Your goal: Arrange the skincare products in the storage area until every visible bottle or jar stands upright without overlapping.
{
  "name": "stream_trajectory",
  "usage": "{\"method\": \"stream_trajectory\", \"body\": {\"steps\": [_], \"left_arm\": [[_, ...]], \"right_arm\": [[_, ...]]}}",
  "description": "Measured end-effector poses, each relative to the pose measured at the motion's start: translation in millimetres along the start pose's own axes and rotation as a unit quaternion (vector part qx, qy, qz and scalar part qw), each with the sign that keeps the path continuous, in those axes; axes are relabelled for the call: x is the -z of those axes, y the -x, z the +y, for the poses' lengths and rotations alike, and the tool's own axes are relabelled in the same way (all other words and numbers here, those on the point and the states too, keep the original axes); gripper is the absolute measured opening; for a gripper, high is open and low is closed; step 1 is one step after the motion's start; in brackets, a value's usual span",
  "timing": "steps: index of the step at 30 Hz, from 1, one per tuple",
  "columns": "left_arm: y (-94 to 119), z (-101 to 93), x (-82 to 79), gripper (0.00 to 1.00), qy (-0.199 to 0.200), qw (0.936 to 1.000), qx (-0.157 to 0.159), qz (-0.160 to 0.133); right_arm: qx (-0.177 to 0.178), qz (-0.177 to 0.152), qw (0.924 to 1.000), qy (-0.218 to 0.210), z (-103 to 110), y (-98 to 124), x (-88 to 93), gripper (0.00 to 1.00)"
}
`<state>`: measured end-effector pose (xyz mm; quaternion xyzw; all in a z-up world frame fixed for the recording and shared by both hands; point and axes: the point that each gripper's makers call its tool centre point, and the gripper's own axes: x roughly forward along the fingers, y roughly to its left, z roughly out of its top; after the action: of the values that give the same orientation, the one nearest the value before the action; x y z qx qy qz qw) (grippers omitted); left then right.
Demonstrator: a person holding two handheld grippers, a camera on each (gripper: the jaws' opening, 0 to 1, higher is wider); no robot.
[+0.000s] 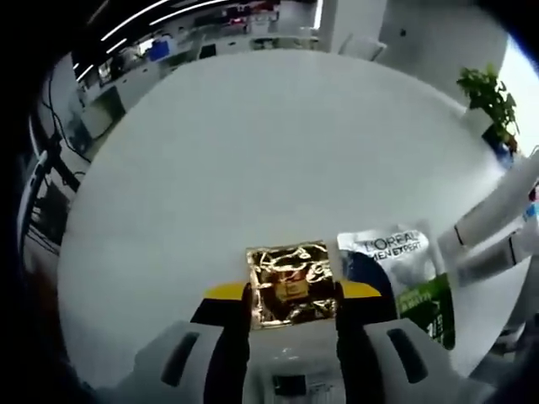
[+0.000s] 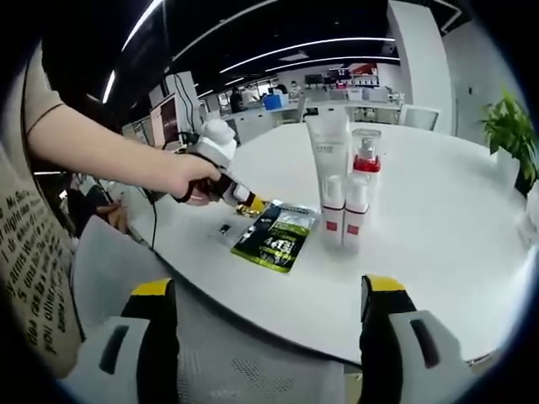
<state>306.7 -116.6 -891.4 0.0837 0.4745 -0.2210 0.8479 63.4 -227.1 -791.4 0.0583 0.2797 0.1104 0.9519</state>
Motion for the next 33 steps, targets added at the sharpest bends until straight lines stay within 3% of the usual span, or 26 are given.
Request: {"method": "stream_trajectory", "body": {"steps": [11,17,20,23,25,28,33], "left_arm": [[15.5,0.9,-9.4,0.43,0.001,0.9996,0.017,-0.022],[34.6,-2.9,-18.1,0.55,0.032,0.9935,0.085,-0.068],[47.3,9.5,-10.8,0.57,0.040,0.9922,0.090,-0.077],[61.5,15.0,-0.5,0.66,0.057,0.9887,0.114,-0.079],[79.4,12.6,3.9,0.76,0.036,0.9835,0.148,-0.097],[108.9,20.3,22.8,0.79,0.001,0.9809,0.163,-0.106],[137.9,33.9,42.2,0.82,-0.009,0.9784,0.173,-0.112]], "right_arm": [[-0.002,-0.002,1.0000,0.008,1.4,0.5,-0.9,0.91],[-0.008,-0.019,0.9998,-0.008,1.9,2.0,-6.2,0.92],[-0.007,-0.018,0.9998,-0.007,0.9,1.9,-5.9,0.92],[-0.008,-0.014,0.9999,-0.002,1.1,1.5,-5.0,0.92],[-0.012,-0.018,0.9998,-0.005,1.6,1.6,-6.2,0.92],[-0.014,-0.022,0.9995,-0.019,-0.2,1.8,-8.4,0.93],[-0.015,-0.022,0.9991,-0.033,-0.5,0.8,-10.0,0.93]]}}
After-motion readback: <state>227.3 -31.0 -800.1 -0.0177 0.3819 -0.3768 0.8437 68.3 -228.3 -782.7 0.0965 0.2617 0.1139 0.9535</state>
